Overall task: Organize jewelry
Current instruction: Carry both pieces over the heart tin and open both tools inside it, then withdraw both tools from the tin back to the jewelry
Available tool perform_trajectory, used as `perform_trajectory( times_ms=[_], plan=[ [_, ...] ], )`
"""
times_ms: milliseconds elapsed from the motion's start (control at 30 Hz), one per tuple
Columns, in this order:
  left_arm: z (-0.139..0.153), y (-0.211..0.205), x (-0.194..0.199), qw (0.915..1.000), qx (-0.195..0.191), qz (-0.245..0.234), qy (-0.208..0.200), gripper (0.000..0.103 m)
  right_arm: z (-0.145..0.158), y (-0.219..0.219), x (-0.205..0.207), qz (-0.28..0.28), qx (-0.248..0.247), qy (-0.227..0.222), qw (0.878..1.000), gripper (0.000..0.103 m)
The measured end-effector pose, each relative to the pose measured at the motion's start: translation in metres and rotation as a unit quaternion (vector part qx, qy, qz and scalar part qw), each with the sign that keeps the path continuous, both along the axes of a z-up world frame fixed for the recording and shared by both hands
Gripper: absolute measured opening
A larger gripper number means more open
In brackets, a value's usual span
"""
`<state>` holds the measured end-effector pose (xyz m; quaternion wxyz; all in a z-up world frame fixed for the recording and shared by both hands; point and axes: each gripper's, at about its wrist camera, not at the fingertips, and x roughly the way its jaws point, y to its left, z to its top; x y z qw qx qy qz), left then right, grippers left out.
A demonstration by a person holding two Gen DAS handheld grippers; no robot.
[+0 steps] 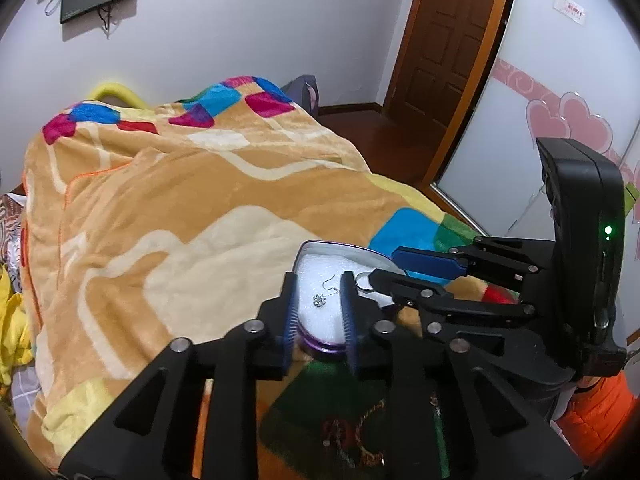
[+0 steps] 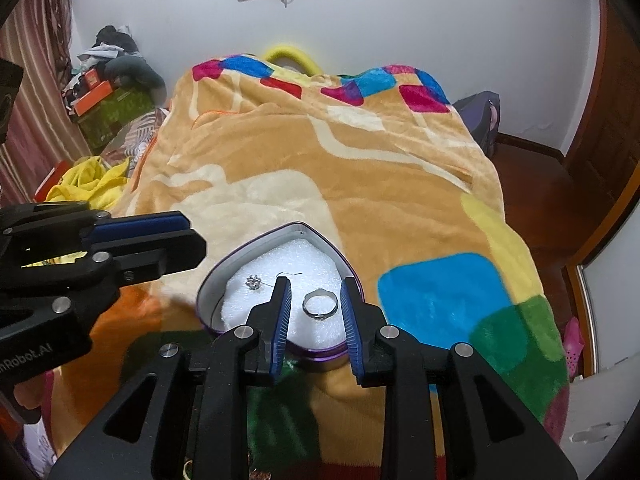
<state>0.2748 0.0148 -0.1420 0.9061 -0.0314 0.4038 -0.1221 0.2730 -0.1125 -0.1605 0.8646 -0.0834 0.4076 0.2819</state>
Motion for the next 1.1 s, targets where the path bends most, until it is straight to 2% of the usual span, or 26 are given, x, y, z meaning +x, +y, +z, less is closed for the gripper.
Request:
perform_trajectory(
  times_ms=[167, 300, 600, 867, 1100],
  plan=[
    [0.013, 0.005, -0.017, 0.9999, 0.0, 0.007, -0.012, 0.028, 0.012, -0.003, -0.012, -0.002, 0.0, -0.012, 1.0, 0.026],
    [0.021, 0.007, -0.032, 0.9997, 0.004, 0.015, -0.021, 0.037, 0.022, -0.007, -0.023, -0.007, 0.002, -0.029, 1.0, 0.035],
    [0.027, 0.014, -0.064, 0.9992, 0.017, 0.028, -0.022, 0.041, 0.041, -0.018, -0.052, -0.021, 0.013, -0.054, 0.998, 0.036],
    [0.013, 0.023, -0.087, 0.9994, 0.013, 0.033, 0.002, 0.041, 0.042, -0.031, -0.072, -0.035, 0.019, -0.053, 0.998, 0.036],
    [-0.013, 0.017, -0.104, 0.999, 0.011, 0.022, 0.037, 0.041, 0.026, -0.041, -0.086, -0.04, 0.011, -0.037, 0.998, 0.036]
  ],
)
